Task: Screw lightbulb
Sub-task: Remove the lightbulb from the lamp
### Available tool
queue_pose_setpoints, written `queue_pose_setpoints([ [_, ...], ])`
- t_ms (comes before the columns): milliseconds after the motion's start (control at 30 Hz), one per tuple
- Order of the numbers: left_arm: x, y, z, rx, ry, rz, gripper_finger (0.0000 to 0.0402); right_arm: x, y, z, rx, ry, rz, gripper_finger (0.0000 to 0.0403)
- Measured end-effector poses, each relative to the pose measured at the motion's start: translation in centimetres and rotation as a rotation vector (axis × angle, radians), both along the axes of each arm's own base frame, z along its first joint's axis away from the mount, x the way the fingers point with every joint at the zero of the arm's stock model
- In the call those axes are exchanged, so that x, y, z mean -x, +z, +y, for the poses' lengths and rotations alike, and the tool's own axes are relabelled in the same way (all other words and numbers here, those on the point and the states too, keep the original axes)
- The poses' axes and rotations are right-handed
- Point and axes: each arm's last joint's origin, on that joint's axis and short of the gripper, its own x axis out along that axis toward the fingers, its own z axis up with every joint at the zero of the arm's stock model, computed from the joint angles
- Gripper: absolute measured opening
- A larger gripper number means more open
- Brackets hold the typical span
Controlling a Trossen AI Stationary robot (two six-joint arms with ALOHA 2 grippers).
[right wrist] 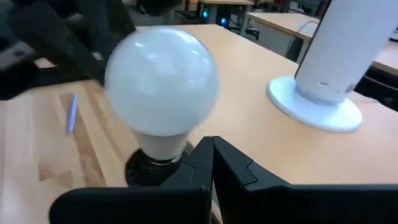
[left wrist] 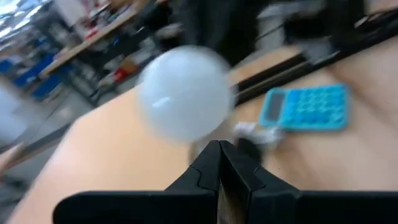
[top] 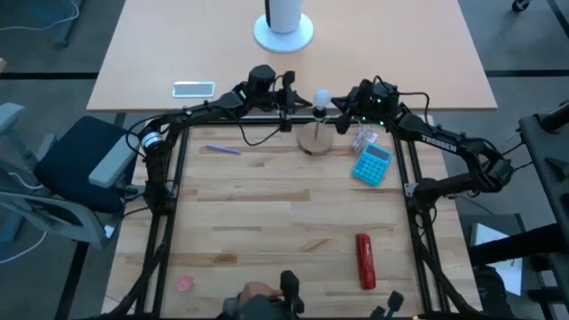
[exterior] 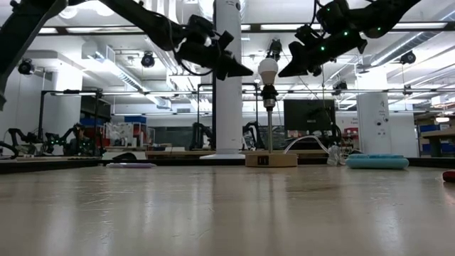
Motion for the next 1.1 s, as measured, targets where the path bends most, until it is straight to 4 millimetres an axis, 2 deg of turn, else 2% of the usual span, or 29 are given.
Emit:
queue_pose_setpoints([
  [233, 0.7, 0.7, 0.4, -0.064, 0.112, 0.020, 0.0000, 0.4, 0.1, 0.4, -0.018, 0.005, 0.024, 0.0000],
  [467, 0.4, 1.2, 1.0, -0.126, 0.142, -0.058, 0.0000, 0.2, 0.5, 1.2, -0.041, 0.189, -0.017, 0.0000],
  [733, -0.7, 0.0, 0.9, -0.108, 0.104, -0.085, 0.0000, -0.7, 0.9, 1.5, -0.001, 0.219, -0.070, 0.0000],
  [1100, -1.3, 0.0, -0.1, -0.087, -0.004, -0.097, 0.0000, -0.6, 1.0, 1.3, 0.005, 0.157, -0.071, 0.0000],
])
